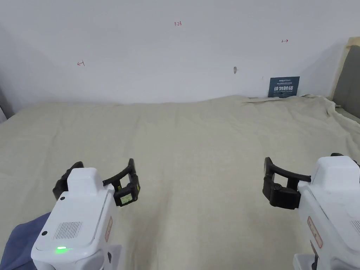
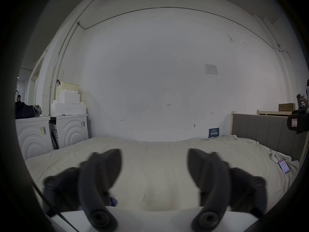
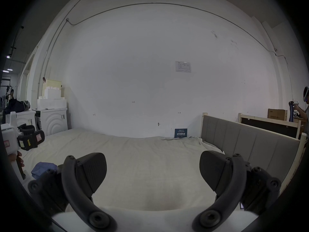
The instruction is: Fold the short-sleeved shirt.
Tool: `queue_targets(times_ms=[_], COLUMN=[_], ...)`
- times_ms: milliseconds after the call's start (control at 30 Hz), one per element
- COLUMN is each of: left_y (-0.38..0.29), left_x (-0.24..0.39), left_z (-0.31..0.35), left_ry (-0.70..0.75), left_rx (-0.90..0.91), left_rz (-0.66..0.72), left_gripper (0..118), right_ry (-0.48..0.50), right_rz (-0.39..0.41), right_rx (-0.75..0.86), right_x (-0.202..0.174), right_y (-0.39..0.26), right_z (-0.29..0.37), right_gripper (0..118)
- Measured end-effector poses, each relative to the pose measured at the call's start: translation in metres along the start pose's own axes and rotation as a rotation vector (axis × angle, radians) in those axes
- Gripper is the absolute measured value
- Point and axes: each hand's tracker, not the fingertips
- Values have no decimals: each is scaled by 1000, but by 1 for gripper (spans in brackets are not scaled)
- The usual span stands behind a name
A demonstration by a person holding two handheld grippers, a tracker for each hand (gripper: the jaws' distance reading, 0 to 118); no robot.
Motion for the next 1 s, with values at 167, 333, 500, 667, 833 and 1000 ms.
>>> queue_targets(times_ms=[167,333,500,667,833,1000], left_y=[1,1,2,2,2,2], left_x=[2,2,4,4,3,2], left_z=[3,4,4,4,4,4], left_ry=[-9,-10,-7,-11,-7,-3], left_rx=[18,22,28,29,30,33], left_rz=[8,-6,-12,-13,-22,-20], left_gripper=[118,118,118,118,118,118], right_ry=[-1,-2,-1,-1,-4,-7], right_rz=[-1,-6,-11,-13,-10,-9], right_rx=[-2,2,9,13,15,15], right_x=[-1,-1,-2,-1,0,-6], right_y=[3,5,8,7,7,11], right_z=[2,4,6,6,5,8], right_gripper=[114,114,116,117,117,117])
